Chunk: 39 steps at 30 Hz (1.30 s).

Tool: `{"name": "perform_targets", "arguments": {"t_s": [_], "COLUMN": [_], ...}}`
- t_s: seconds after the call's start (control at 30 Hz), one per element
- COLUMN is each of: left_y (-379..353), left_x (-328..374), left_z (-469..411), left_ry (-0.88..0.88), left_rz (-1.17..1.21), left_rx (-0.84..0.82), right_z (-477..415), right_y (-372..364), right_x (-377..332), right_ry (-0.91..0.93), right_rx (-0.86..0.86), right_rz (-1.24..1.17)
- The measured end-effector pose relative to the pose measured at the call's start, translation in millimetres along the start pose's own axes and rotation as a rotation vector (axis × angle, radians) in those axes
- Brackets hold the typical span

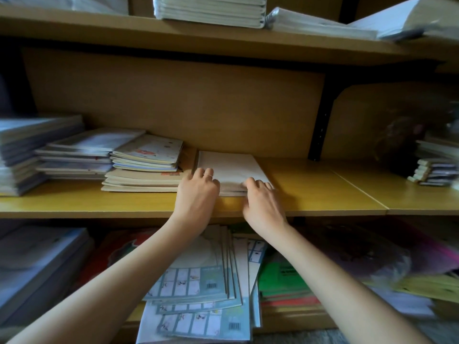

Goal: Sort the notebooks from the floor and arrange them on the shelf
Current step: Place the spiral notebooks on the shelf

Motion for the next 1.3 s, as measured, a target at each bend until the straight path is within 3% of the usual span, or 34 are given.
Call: {"name": "perform_targets", "arguments": {"t_s": [0.23,0.77,0.93,1.0,1.1,1.2,1.3], "left_y": [-6.9,-4.4,-1.8,6.4,21.3,28.4,22.9], "left_x": [-2.5,6.6,5.1,9.7,36.6,78.5,123.9], "left_z": [-3.8,-25.8,-17.0,-0.8,38.0,73.6,94.3], "left_ry": [-0.016,0.111,0.094,-0.003,-0.344,-0.565,-0.641], "left_rz": [0.139,0.151,0.172,0.218,0.337,0.450,0.556], "left_rx": [-0.006,-0.011,-0.040,0.097,0.398,0.404,0.233], "right_z": [2.6,-3.1,23.1,50.9,113.9,194.6,288.5], "right_y": [-6.5,-6.0,0.1,6.8,13.9,11.0,3.7], "right_x": [8.0,4.5,7.1,18.0,61.8,125.1,189.0], "right_ry": [0.162,0.071,0.173,0.304,0.432,0.198,-0.402], "right_rx": [0.036,-0.112,0.101,0.199,0.330,0.279,0.107], "right_rz": [-0.038,-0.041,-0.203,-0.292,-0.185,-0.046,0.094]}}
Point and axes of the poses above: each hand's wrist, its own z-axis away from the middle knuckle, its own y-axis out of the back of the hand, x = y × z, the point moved 1 cm from there along -z, towards the middle knuckle, and after that the axes turned 10 degrees about -z, right-handed, at the moved point
